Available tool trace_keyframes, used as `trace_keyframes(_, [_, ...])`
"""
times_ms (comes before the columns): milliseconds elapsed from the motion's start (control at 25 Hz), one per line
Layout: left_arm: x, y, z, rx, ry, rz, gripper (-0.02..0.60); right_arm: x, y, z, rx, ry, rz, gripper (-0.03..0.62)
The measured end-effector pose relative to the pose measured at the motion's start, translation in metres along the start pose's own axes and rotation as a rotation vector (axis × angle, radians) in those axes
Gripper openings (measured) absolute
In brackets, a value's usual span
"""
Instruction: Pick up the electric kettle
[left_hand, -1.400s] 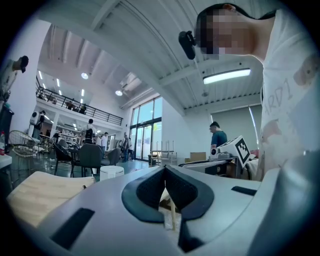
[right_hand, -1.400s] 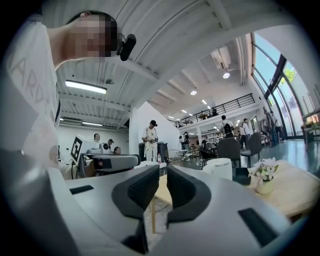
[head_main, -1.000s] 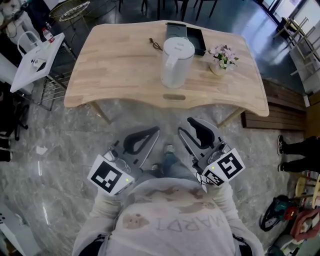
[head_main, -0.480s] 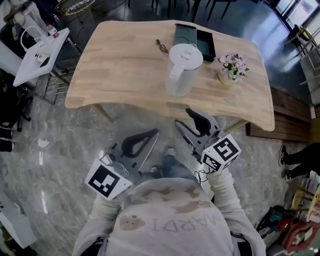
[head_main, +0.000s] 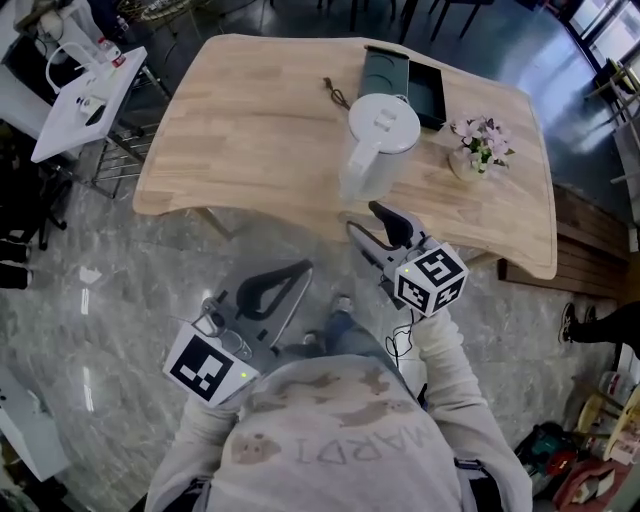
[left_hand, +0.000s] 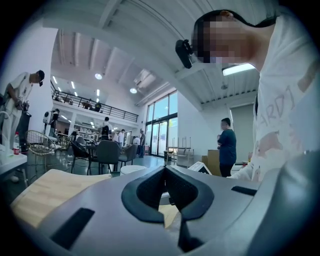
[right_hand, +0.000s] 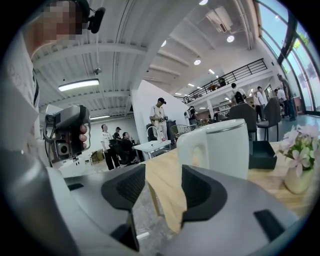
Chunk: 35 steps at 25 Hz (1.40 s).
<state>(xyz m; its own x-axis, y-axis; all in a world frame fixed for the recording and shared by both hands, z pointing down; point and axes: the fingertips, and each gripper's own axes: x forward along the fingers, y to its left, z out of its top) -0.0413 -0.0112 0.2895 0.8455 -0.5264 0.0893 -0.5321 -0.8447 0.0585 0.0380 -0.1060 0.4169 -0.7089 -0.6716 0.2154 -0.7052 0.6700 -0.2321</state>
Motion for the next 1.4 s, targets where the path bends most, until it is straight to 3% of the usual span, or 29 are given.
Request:
trace_keyframes(720, [0.02,0.032,-0.005,-0.016,0.041,0.066,0.012,0.056,-0.043,-0.01,0.019,0.056,0.047,0.213])
trace_keyframes(1400, [0.02,0.052,-0.012,-0.022,0.064,0.117,0.012,0.089,-0.042,-0.013,0.037,0.057,0.107,0.213])
